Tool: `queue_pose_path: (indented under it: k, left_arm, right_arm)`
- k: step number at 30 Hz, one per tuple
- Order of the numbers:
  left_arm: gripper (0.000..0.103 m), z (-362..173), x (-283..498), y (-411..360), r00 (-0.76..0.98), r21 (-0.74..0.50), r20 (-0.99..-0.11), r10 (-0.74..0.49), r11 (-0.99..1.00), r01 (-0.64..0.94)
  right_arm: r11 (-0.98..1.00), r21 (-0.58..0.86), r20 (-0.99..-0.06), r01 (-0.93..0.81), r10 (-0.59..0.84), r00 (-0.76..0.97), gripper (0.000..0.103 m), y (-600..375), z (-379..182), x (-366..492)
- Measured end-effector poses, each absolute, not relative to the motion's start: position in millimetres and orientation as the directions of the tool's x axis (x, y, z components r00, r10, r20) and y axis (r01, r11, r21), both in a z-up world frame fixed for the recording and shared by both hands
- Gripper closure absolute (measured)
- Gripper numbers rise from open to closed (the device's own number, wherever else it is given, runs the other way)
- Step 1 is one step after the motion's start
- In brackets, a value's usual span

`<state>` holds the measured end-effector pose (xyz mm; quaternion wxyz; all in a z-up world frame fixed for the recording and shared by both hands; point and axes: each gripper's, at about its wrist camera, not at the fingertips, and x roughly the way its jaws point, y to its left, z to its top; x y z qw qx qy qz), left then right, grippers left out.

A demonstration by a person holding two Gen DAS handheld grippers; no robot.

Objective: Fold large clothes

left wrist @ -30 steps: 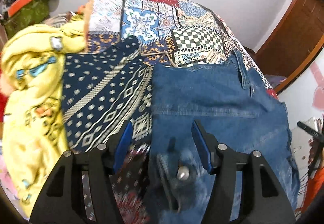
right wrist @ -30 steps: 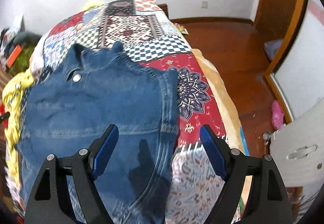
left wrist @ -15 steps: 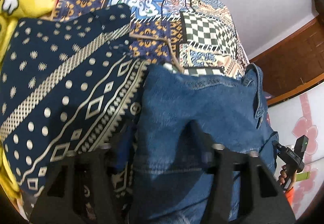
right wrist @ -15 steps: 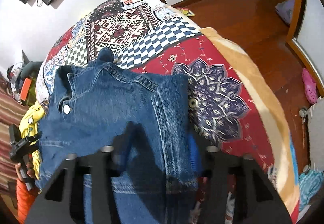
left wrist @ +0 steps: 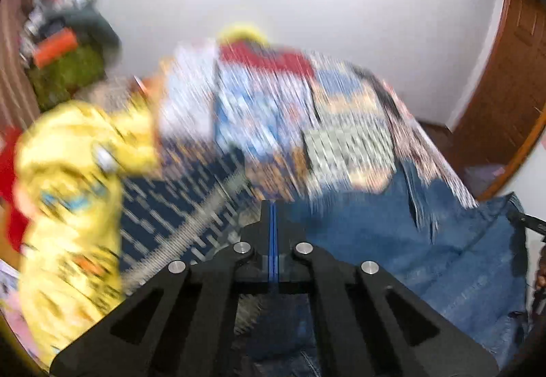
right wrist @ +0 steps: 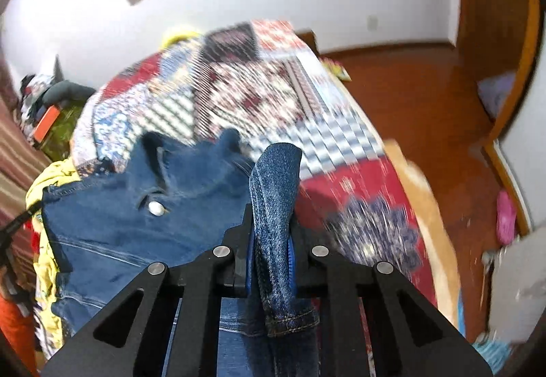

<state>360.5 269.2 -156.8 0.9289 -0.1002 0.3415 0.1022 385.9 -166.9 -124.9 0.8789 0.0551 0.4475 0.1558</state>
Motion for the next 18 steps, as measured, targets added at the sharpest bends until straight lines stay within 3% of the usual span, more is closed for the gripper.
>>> queue_pose_path:
  k: [6, 13, 18]
  left_arm:
    - [0.103, -131, 362, 298, 0.738, -0.088, -0.663, 0.125, 0.966, -0.242]
    - [0.101, -193, 379, 278, 0.629, -0.053, -0.774, 0.072, 0.983, -0.178]
    - [0.092, -246, 398, 258, 0.524, -0.144, -0.85, -0.046, 0.979, -0.147]
  right_arm:
    - [0.943, 0.181, -0.736, -0.279, 0.318, 0.598, 0.09, -136, -103, 408]
    - [0.971, 0.124, -0.805, -0.203, 0.218, 0.551, 0.09, -148, -141, 449]
    - [0.983, 0.098, -0.862, -0.155, 0.162, 0.481, 0.09, -167, -183, 455]
